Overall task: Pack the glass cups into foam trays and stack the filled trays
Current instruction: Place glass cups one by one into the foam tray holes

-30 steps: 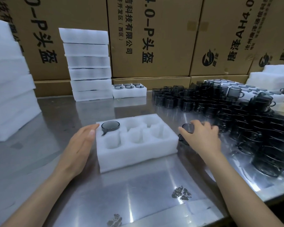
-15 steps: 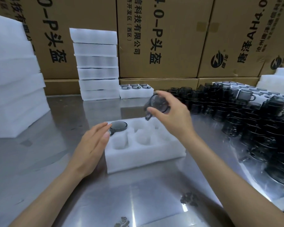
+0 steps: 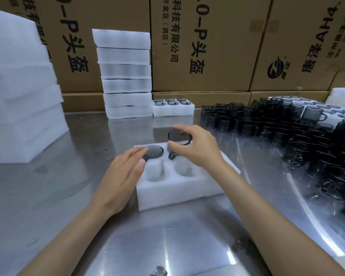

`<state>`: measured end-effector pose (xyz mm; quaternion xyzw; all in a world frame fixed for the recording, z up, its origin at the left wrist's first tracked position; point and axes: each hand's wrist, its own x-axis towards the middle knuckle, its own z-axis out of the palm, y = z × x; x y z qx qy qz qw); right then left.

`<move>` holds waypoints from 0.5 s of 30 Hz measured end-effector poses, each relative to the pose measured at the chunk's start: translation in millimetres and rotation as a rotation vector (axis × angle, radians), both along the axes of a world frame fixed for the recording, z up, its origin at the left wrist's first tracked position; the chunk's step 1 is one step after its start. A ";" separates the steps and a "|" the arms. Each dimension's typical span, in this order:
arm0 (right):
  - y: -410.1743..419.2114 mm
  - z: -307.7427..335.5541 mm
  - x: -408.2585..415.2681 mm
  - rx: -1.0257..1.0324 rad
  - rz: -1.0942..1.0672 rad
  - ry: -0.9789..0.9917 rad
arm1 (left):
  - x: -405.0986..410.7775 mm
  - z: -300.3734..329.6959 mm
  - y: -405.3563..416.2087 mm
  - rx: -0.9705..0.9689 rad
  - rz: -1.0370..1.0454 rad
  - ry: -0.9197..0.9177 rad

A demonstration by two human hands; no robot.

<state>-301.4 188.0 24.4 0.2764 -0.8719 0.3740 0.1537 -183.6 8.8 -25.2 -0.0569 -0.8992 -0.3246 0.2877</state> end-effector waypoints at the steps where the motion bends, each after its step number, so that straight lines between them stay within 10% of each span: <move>1: 0.2 -0.3 0.5 0.004 0.006 -0.014 | 0.3 0.1 -0.3 -0.008 0.003 0.001; 15: 10.4 2.5 7.0 0.028 0.021 0.054 | -10.0 33.7 17.3 -0.171 -0.160 -0.098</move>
